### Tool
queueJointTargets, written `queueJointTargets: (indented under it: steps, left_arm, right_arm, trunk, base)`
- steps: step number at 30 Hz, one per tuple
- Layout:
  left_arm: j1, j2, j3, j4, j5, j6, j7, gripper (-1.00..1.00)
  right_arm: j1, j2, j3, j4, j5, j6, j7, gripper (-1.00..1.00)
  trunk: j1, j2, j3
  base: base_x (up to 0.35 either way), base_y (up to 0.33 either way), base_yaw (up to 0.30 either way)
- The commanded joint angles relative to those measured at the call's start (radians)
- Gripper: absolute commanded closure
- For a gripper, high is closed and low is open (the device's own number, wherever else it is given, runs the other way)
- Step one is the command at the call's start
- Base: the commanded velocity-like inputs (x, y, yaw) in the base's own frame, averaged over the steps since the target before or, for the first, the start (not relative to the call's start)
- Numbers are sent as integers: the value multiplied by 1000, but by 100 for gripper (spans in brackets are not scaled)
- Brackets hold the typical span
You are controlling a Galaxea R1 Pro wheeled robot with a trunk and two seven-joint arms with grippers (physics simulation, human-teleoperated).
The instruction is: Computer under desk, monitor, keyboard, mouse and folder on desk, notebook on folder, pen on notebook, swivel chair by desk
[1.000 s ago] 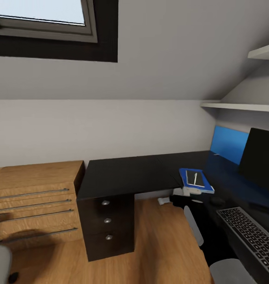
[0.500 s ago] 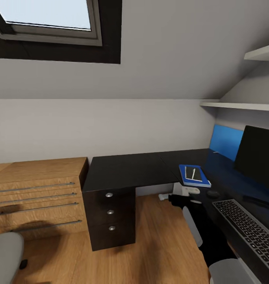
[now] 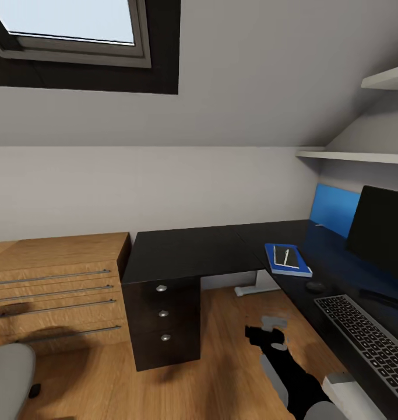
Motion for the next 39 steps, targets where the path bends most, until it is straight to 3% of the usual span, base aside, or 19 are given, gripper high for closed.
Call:
queueJointTargets:
  steps: [1,3,5,11,14,18,20,24,26,31,36,39]
  left_arm:
    - [-1,1,-8,1,11,-6,-3,-100]
    - [-1,1,-7,4,11,-5,-11,-100]
    - [-1,1,-6,5,11,-5,-14,-100]
    - [-1,1,-4,6,11,-5,-17,-100]
    - [-1,1,-4,6,10,-6,-17,-100]
    - [-1,1,-3,6,9,-14,-17,-100]
    - [-1,1,-1,6,9,-72,-17,-100]
    - [-1,0,-2,6,9,-91,-18,-100]
    - [-1,-1,-3,6,9,-96,-19,-100]
    - [-1,-1,-3,6,9,-96,-19,-100]
    - [-1,-1,-3,16,10,-96,-19,-100]
    - [-1,-9,-9,23,5,-96,-20,-100]
  right_arm:
    - [-1,0,35,78,-6,-81,-8,-100]
    - [0,1,95,228,-7,-248,-8,-100]
    - [0,3,125,325,-8,-356,-8,-100]
    - [0,11,151,555,-9,-567,-5,-100]
    - [3,9,151,649,-10,-606,11,-100]
    - [41,-6,149,685,-14,-622,69,-100]
    - [59,-7,152,692,-16,-626,106,-100]
    - [61,5,153,694,-17,-628,110,-100]
    - [62,24,151,695,-19,-627,107,-100]
    - [61,25,149,693,-19,-628,106,-100]
    - [62,13,147,694,-18,-628,105,-100]
    - [71,-7,147,695,-18,-631,105,-100]
  trunk:
    - [0,-1,-1]
    - [0,-1,-1]
    - [0,-1,-1]
    - [0,-1,-1]
    - [0,-1,-1]
    - [0,-1,-1]
    - [0,-1,-1]
    - [0,-1,-1]
    - [0,-1,-1]
    - [0,-1,-1]
    - [0,-1,-1]
    - [0,-1,-1]
  base:
    - [0,0,0]
    - [0,0,0]
    - [0,0,0]
    - [0,0,0]
    - [0,0,0]
    - [0,0,0]
    - [0,0,0]
    - [0,0,0]
    - [0,0,119]
    - [0,0,258]
    - [0,0,276]
    - [0,0,279]
